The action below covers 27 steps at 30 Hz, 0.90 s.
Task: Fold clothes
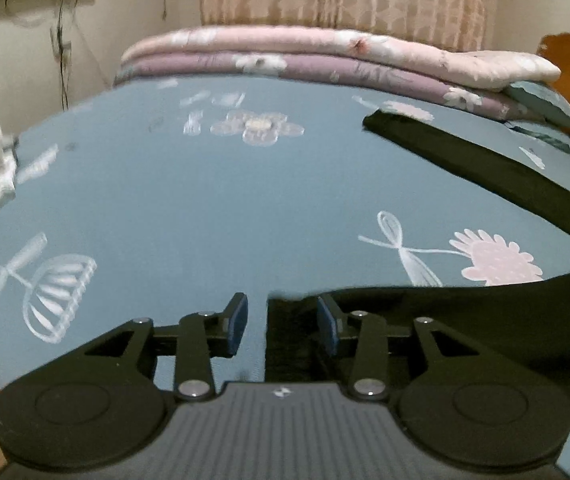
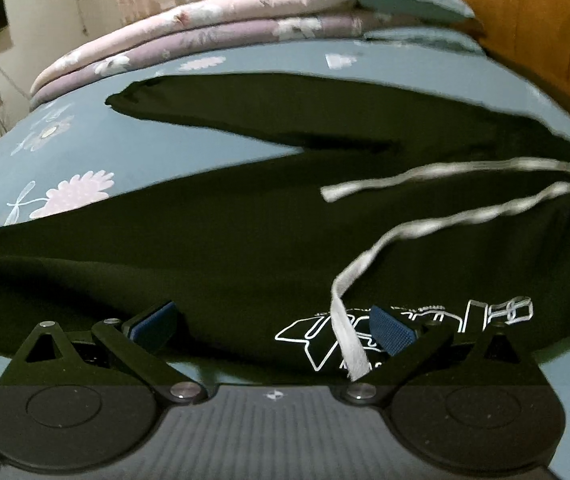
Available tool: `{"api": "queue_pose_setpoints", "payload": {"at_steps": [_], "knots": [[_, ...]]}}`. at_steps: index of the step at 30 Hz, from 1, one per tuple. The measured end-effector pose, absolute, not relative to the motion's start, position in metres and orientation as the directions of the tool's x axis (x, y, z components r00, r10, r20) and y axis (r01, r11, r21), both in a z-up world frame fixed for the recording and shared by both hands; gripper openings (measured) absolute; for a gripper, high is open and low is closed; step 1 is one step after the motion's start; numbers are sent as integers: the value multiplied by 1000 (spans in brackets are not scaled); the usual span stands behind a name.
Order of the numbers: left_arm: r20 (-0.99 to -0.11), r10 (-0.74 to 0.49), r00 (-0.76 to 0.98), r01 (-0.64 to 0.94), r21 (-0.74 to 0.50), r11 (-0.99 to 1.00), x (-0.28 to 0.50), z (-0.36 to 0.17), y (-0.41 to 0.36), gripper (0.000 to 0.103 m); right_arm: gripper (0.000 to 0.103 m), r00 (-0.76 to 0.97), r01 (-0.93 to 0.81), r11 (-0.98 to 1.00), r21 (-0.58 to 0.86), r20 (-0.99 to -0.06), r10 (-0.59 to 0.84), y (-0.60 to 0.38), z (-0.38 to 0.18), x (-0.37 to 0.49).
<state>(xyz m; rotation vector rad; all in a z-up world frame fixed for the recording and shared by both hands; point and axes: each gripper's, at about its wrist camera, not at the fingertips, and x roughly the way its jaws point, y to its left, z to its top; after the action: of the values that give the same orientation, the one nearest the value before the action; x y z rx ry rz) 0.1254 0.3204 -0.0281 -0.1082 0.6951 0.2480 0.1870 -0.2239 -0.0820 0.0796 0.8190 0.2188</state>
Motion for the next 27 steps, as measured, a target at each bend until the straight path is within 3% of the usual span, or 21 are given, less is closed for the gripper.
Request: {"api": "queue_pose_setpoints", "payload": {"at_steps": [2, 15, 21, 27], "knots": [[-634, 208, 745, -257, 15, 966, 125, -18, 311, 43, 103, 657, -161, 971, 175, -716, 238, -227, -90, 188], [-574, -120, 810, 166, 28, 986, 138, 16, 152, 44, 103, 672, -263, 960, 93, -697, 252, -225, -99, 178], [-627, -275, 729, 471, 167, 866, 121, -8, 46, 41, 103, 719, -234, 952, 198, -623, 307, -262, -70, 155], [-695, -171, 699, 592, 427, 683, 106, -53, -23, 35, 103, 746, -191, 948, 255, -590, 309, -289, -66, 141]]}}
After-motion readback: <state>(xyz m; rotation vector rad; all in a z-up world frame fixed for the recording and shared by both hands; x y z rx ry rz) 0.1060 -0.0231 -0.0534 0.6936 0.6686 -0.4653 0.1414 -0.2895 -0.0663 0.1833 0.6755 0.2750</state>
